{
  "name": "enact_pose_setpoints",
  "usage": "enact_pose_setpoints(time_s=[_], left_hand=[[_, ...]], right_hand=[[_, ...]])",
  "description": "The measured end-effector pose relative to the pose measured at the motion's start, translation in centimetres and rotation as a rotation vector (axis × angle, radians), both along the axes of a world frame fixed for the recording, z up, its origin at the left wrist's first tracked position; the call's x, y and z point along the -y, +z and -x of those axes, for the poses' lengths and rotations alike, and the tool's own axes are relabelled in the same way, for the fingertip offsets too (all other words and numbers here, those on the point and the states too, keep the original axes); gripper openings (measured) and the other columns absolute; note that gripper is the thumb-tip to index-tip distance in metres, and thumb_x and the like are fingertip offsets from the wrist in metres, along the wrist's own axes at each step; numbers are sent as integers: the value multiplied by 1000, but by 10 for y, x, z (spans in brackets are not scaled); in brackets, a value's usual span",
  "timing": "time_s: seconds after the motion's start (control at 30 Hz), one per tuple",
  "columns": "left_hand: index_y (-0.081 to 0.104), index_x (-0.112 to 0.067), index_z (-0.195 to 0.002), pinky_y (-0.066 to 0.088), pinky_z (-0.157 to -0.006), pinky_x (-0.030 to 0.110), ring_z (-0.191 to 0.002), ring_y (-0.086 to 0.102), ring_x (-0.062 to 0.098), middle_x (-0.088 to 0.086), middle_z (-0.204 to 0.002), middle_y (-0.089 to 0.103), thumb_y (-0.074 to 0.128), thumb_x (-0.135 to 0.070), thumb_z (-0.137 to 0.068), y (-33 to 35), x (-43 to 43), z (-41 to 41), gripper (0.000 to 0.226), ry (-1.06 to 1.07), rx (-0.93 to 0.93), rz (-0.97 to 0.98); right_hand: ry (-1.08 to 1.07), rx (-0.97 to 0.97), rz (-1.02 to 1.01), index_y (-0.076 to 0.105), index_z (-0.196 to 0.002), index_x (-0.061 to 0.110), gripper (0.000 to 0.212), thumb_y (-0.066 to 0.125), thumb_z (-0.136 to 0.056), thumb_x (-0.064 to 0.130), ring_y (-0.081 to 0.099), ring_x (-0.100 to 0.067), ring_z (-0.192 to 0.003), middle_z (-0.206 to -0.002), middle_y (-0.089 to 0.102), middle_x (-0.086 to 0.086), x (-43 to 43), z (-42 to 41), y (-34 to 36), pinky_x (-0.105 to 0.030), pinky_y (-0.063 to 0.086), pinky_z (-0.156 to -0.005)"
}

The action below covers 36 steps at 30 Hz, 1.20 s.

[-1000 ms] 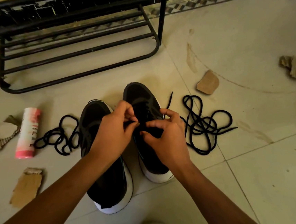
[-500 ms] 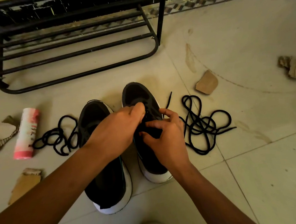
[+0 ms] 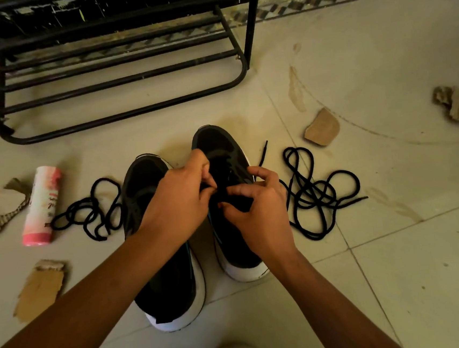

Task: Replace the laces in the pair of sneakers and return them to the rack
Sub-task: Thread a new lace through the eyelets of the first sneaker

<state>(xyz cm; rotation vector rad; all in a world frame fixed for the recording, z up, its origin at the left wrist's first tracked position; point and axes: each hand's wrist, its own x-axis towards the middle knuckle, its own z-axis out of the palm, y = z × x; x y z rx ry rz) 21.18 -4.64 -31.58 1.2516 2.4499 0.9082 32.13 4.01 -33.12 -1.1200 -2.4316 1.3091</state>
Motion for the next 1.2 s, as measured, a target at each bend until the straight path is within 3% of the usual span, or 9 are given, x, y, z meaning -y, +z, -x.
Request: enact_pose_setpoints(time_s=[0.2,0.33,0.63,0.8,0.97,1.2], left_hand=[[28,-31,-73,42,-68,9,-81,64,8,-8,-81,63,64,-1,-83,1,1,5,48,85,71,2],[28,-32,-74,41,-66,8,-80,63,6,-8,-81,64,65,-1,-82,2,2,6,48,20,81,3],[29,-32,-76,51,-74,20,-82,64,8,-7,-83,65,65,-2,-82,1,2,2,48,-27,12,-38],[32,-22,-84,53,-71,30,-78,65,13,-5,-83,64,63,1,-82,2,0,4,38,-95,-58,-16],[32,-23,-84,55,-69,37,-77,65,15,-5,-83,64,64,-1,-82,2,0,7,39,-133,-63,-7],[24,-32,-81,54,-69,44,-79,65,22,-2,-86,64,62,-4,-83,2,-2,14,48,-101,-91,39]], right_hand=[[-16,-1,23,71,-104,31,25,72,-79,24,27,-13,-126,-141,33,5,0,0,1,-26,26,-105],[-20,0,19,71,-104,31,26,72,-79,25,28,-13,-126,-140,33,5,0,1,0,-25,26,-104],[-4,2,15,71,-106,30,27,71,-80,24,28,-13,-126,-141,34,5,-1,0,0,-24,25,-102],[-15,-9,38,72,-102,27,24,72,-79,22,29,-14,-126,-139,35,4,-3,1,0,-26,29,-104],[7,7,14,71,-105,29,24,70,-81,31,26,-11,-128,-141,34,4,-1,1,2,-21,23,-100],[-13,67,0,70,-101,27,22,71,-79,28,32,-16,-124,-137,36,6,-1,7,9,-33,34,-103]])
